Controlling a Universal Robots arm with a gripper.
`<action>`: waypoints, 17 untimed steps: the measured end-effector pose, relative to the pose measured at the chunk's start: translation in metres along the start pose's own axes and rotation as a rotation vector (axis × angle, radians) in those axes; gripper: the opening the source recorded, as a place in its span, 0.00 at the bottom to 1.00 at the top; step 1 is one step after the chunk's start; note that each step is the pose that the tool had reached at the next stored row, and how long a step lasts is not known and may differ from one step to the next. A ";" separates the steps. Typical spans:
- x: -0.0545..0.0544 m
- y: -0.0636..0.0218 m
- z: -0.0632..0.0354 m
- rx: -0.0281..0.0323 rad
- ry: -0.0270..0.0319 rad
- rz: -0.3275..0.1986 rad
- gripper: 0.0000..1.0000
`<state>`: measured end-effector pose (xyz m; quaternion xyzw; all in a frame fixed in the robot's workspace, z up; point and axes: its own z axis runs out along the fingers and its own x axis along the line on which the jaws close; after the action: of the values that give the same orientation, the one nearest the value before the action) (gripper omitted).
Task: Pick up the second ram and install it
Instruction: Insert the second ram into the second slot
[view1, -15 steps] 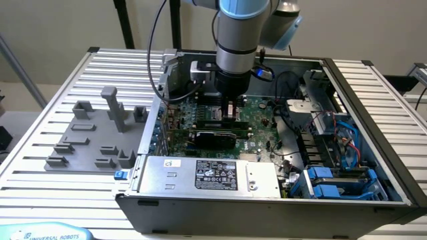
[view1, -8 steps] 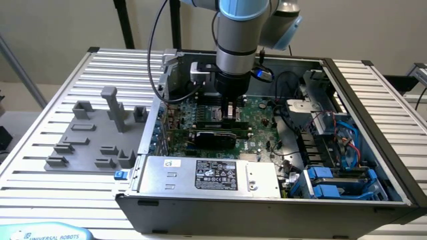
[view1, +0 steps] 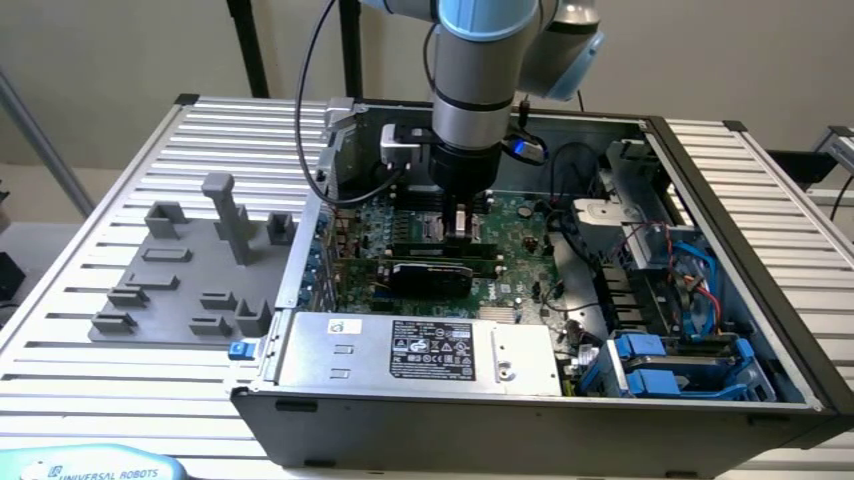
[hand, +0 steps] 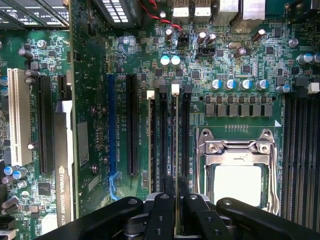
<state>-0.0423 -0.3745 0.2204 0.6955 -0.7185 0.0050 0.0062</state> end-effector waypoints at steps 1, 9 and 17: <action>0.000 0.0000 0.0000 0.0000 0.0000 0.000 0.14; -0.001 0.0007 0.0011 -0.0001 -0.0001 0.000 0.14; -0.001 0.0010 0.0048 -0.0001 0.0004 0.000 0.14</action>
<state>-0.0433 -0.3739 0.2156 0.6955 -0.7184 0.0051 0.0064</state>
